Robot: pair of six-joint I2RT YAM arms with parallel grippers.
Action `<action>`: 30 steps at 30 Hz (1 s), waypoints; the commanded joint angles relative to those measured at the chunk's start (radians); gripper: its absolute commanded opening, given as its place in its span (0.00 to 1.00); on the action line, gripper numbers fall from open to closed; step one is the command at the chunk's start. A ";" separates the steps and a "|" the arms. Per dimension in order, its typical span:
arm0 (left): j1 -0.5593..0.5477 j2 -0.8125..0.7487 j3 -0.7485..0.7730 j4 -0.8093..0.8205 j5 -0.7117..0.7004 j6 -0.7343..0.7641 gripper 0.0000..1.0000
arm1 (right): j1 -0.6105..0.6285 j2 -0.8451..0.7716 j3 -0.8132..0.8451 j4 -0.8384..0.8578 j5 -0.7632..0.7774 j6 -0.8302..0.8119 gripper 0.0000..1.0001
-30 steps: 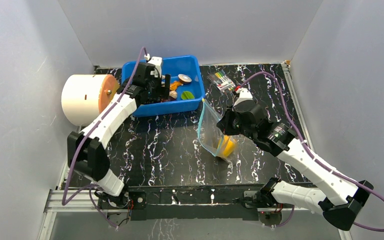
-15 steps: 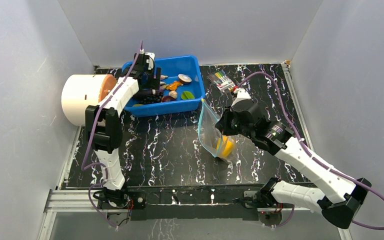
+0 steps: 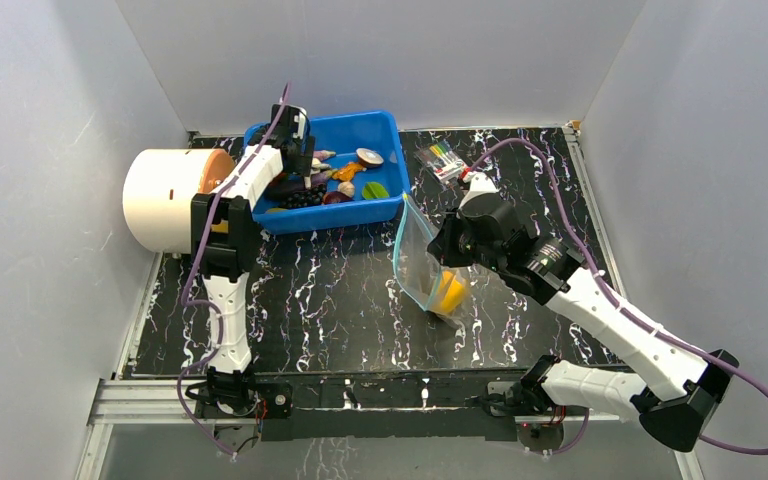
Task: Place the food in the zip-top bag and seal the zipper
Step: Pick up the fake fruit from the bin.
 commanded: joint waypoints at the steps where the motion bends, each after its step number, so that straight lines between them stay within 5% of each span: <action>1: 0.007 0.006 0.052 -0.021 -0.067 0.020 0.83 | 0.004 -0.001 0.074 0.022 0.011 -0.018 0.00; 17: 0.012 0.114 0.087 -0.014 -0.133 0.047 0.82 | 0.004 -0.051 0.053 0.007 0.020 -0.007 0.00; 30: 0.012 0.046 0.050 -0.007 -0.057 0.016 0.55 | 0.004 -0.046 0.031 0.028 0.016 -0.010 0.00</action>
